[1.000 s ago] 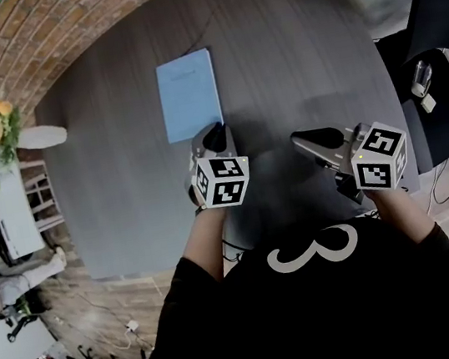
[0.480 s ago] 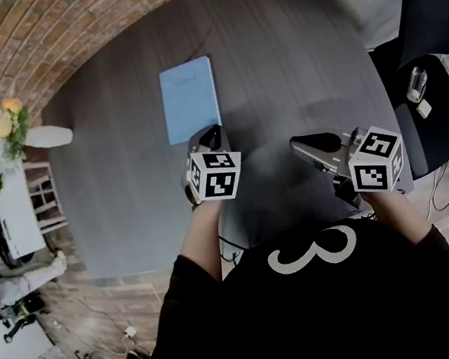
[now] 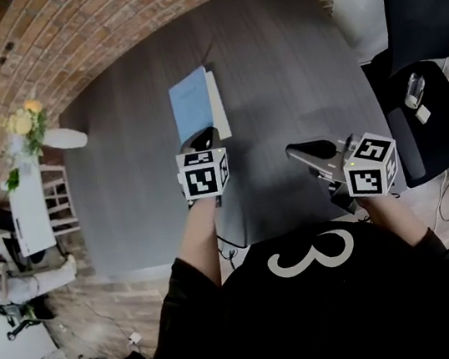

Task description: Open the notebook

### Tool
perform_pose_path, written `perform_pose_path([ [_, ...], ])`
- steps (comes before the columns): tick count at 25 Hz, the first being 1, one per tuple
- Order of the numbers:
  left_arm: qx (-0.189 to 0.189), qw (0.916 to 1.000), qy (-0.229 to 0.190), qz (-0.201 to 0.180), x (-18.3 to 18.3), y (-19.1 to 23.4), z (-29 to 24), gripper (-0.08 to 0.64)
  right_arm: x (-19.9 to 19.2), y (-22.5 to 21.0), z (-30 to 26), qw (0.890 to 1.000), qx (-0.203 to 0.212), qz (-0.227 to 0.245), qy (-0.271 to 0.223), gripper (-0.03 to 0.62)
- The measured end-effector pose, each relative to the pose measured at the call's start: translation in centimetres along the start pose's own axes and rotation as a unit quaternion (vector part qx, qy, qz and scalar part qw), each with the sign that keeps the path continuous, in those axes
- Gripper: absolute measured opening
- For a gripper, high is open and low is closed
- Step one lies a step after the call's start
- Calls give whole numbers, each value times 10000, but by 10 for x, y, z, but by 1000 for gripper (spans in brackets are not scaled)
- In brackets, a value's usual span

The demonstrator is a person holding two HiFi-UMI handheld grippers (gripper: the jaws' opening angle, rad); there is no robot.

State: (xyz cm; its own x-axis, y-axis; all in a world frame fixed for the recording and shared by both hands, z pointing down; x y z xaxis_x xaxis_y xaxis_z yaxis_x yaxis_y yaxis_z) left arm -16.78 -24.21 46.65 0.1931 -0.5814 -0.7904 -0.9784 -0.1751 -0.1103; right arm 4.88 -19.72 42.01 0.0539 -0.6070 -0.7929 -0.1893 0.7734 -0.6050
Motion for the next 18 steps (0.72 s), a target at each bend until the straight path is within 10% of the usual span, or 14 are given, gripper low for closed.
perform_pose_path([
  [18,337,9948,-582,764,24,23,47,28,11,28,27,9991,80,125,-397,2],
])
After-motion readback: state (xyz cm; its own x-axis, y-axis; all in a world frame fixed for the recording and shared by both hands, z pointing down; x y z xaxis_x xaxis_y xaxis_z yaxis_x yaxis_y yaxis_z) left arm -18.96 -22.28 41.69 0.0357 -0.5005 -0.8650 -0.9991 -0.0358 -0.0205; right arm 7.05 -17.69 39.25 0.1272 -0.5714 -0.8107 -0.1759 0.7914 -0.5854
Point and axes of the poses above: the fingertips, and each gripper's own axes: z backward along the fingers, y to its left, x out of its top, the point moved 4 cm from there along z, backward along the fingers, and after that the axes turned 5 degrees about -y, right-handed, at the moved point
